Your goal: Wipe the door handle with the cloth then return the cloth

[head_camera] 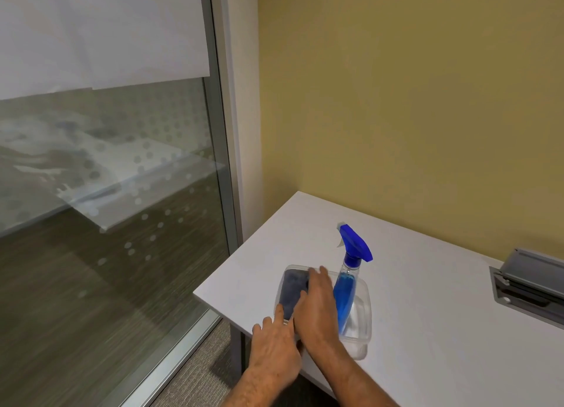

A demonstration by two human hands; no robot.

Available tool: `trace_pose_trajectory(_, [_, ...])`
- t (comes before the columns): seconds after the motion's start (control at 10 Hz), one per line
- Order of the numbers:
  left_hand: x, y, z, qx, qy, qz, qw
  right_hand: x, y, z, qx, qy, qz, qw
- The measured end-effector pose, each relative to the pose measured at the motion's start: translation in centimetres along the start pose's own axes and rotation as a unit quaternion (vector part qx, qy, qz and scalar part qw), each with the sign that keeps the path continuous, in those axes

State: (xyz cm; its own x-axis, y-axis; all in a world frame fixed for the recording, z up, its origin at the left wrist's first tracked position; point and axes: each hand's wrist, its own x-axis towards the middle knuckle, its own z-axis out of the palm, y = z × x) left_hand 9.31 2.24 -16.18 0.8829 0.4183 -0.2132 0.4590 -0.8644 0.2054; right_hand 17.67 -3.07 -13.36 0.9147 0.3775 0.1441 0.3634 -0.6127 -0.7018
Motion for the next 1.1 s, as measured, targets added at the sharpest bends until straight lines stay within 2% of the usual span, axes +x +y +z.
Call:
trace_pose_trajectory(0.1, [0.3,-0.1,-0.3,-0.025,0.004,0.001,1.0,-0.6,0.8,0.8,-0.04,-0.021,0.006,0.999])
trace_pose_trajectory(0.2, [0.8,-0.1,-0.6,-0.058,0.006,0.007,0.998,-0.4,1.7,0.9,-0.026,-0.094,0.042,0.994])
trace_pose_trajectory(0.5, [2.1,-0.6,-1.0,-0.099,0.013,0.011,0.995,0.7,2.3,0.4,-0.123,-0.231,0.002,0.965])
trace_pose_trajectory(0.6, [2.4,-0.7,-1.2,-0.083,0.014,0.005,0.996,0.8,2.1,-0.1,-0.118,-0.258,0.003,0.959])
trace_pose_trajectory(0.8, [2.4,-0.2,-1.4,-0.099,0.039,-0.013,0.994,-1.3,2.0,-1.5,-0.03,-0.197,0.016,0.98])
trace_pose_trajectory(0.9, [1.6,0.3,-1.9,-0.138,0.103,-0.009,0.985,-2.3,1.4,-2.8,0.023,-0.136,-0.046,0.989])
trace_pose_trajectory(1.0, [0.1,0.9,-3.0,-0.193,0.168,0.005,0.967,-3.5,0.1,-4.9,0.092,-0.095,-0.037,0.991])
trace_pose_trajectory(1.1, [-2.0,1.9,-4.7,-0.272,0.227,0.042,0.934,-5.0,-2.1,-6.8,0.182,-0.049,-0.017,0.982])
